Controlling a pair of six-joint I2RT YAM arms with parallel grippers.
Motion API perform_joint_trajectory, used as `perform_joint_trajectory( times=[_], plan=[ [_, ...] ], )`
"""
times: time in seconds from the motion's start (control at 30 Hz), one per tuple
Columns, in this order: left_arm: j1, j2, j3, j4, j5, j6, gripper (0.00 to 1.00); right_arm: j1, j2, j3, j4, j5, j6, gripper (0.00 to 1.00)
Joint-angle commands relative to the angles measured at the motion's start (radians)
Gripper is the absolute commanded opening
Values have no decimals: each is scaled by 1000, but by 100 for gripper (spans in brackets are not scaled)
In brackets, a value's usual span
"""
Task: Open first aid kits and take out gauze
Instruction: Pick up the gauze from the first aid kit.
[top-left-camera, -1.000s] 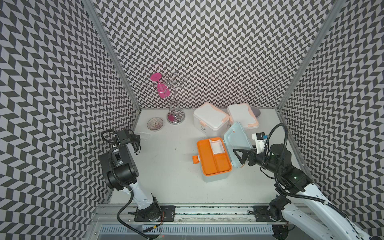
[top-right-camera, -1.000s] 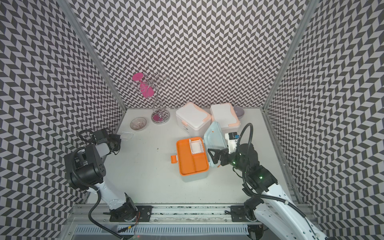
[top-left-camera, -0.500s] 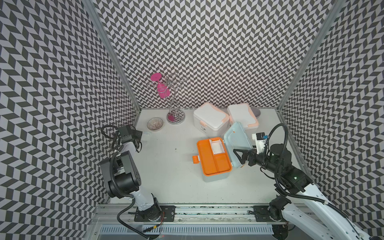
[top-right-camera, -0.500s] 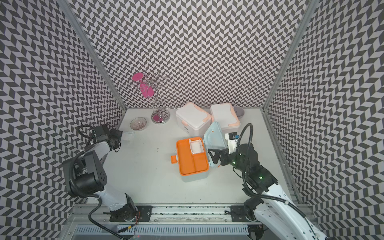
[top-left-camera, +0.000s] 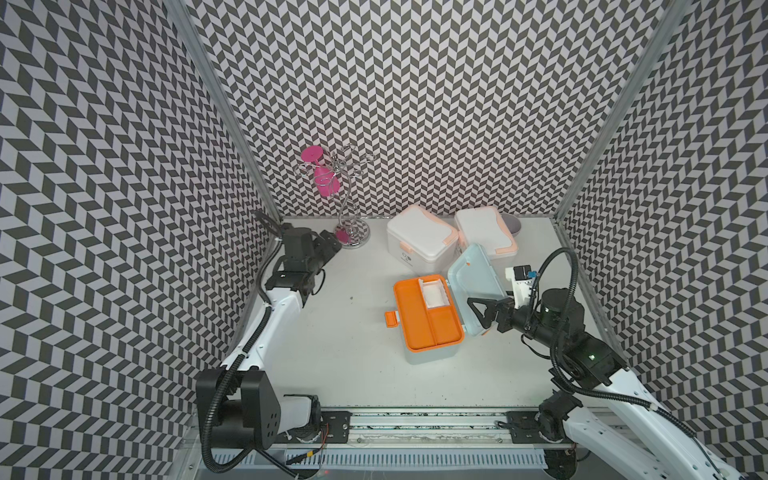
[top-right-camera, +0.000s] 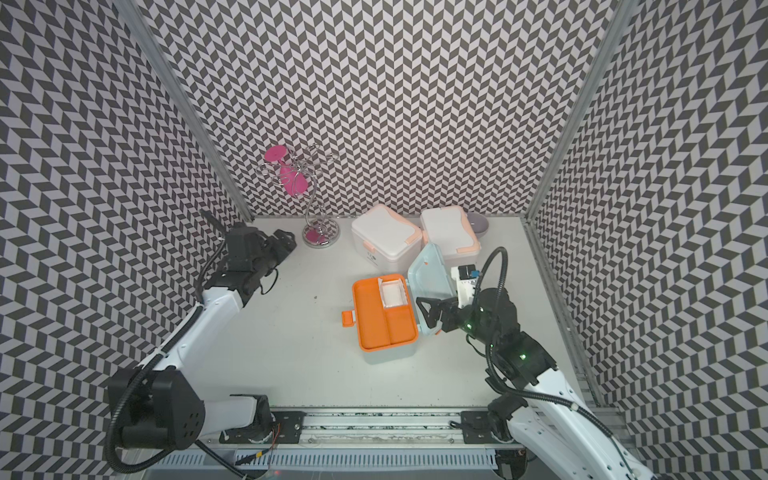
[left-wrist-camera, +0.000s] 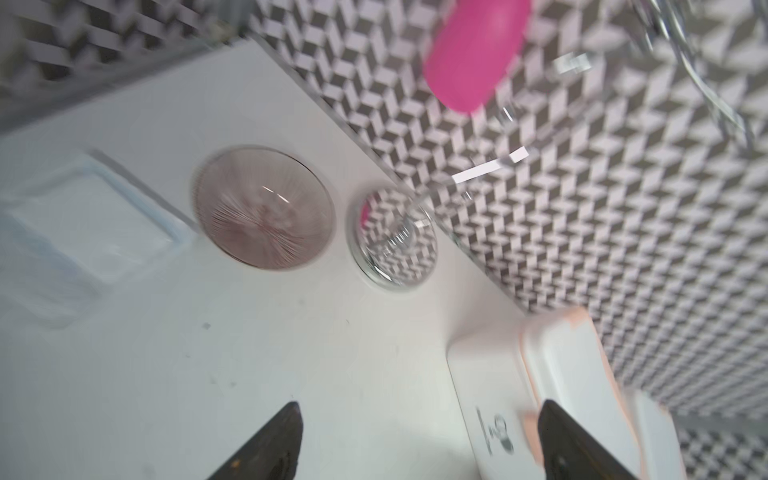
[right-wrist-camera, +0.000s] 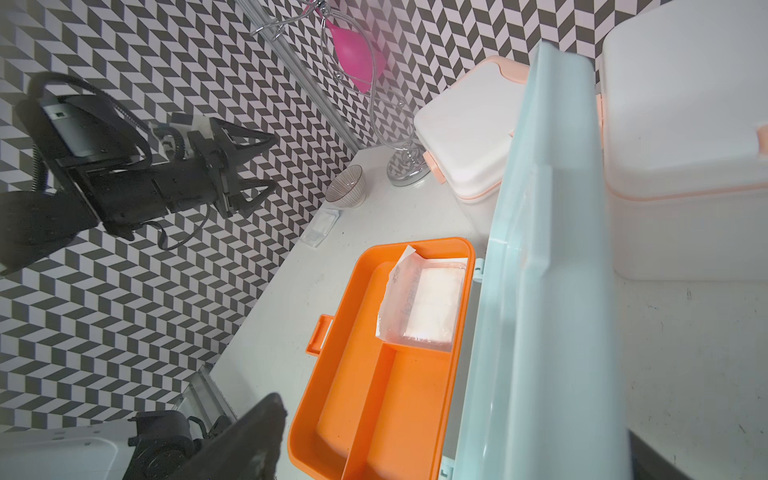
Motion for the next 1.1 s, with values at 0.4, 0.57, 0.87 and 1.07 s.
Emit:
perform_joint_trajectory(
  times=[0.4,0.57,0.87,1.07],
  plan=[
    [-626,116,153,-326,-52,-122,79,1,-2,-15,33,30,1,100],
    [-681,180,201,-353,-123,-145,77,1,-6,-17,33,34,3,100],
    [-687,270,262,-382,-156,-128,62,1,-16,-22,31,42,3,100],
    [-687,315,289,-409,-170,-116,52,0,-12,-24,34,40,3,100]
  ],
)
